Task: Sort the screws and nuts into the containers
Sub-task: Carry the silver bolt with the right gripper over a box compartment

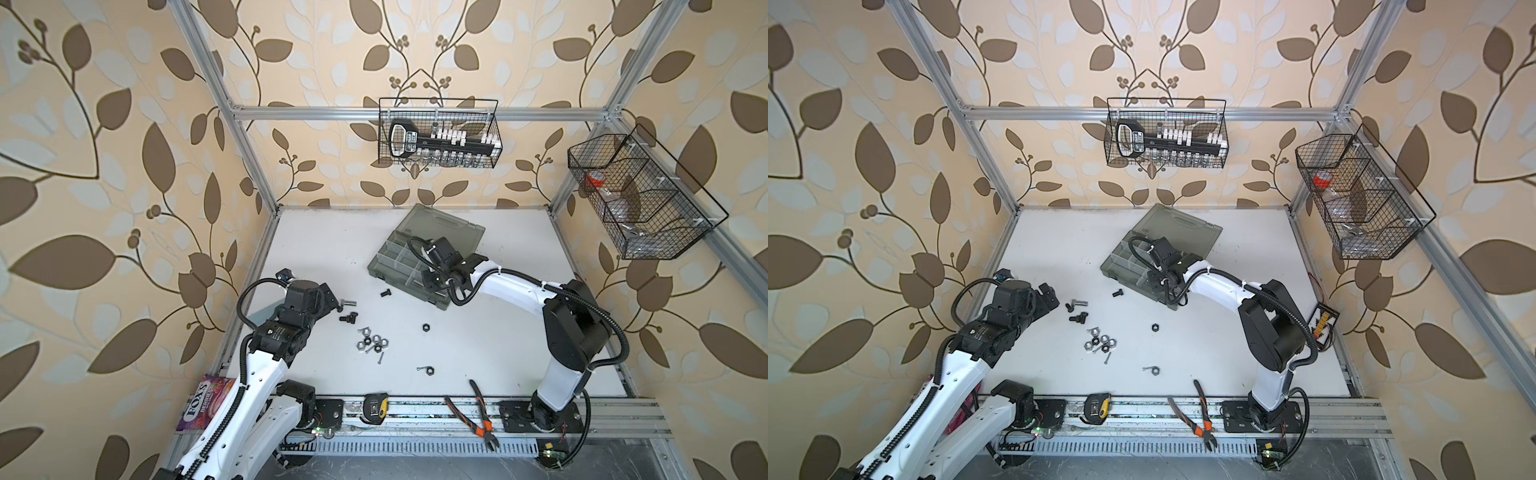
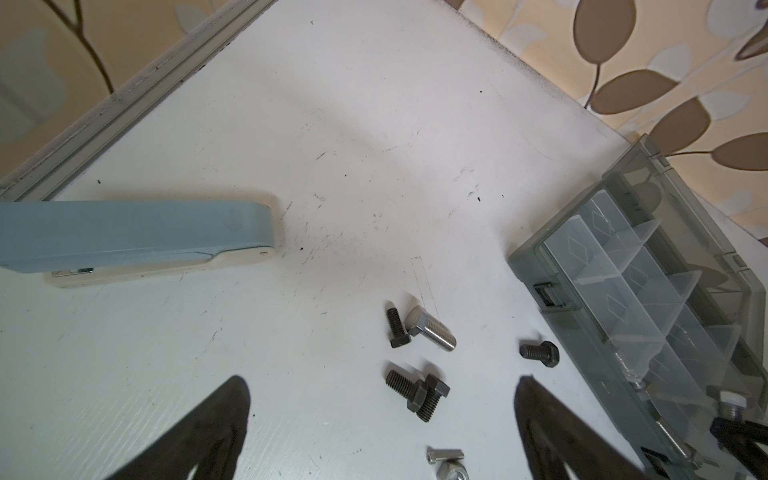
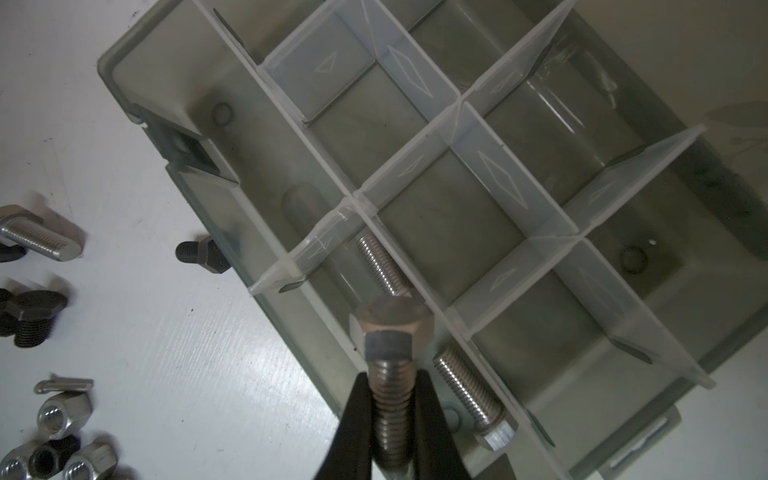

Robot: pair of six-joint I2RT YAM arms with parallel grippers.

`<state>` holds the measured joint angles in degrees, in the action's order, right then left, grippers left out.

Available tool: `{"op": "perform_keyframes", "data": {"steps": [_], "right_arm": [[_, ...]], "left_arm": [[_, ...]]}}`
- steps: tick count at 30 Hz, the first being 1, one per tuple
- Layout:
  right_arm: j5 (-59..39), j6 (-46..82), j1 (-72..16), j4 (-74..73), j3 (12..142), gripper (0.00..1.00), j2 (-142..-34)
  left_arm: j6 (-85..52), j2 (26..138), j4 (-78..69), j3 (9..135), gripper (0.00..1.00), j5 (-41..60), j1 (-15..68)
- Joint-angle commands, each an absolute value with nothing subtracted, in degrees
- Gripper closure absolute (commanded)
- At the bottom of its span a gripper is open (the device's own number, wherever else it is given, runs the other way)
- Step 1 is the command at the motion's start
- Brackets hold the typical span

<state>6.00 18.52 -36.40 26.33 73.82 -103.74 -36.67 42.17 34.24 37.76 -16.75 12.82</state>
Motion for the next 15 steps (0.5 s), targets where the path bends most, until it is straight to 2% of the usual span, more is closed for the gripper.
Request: {"op": "perform_keyframes", "data": {"steps": [1, 9, 15], "right_arm": [[4.99, 17.67, -36.44, 26.33, 73.97, 1.00, -105.75], [3.78, 17.40, -36.42, 26.36, 75.06, 0.98, -108.25], [3.74, 17.57, -36.46, 26.29, 75.23, 0.88, -108.98]], "left_arm": [[-37.79, 42.06, 33.31, 38.92, 0.01, -17.40, 13.27], [-37.79, 42.45, 33.34, 39.05, 0.01, -17.49, 13.27], [-37.81, 42.84, 33.55, 39.29, 0.01, -17.84, 13.27]]}}
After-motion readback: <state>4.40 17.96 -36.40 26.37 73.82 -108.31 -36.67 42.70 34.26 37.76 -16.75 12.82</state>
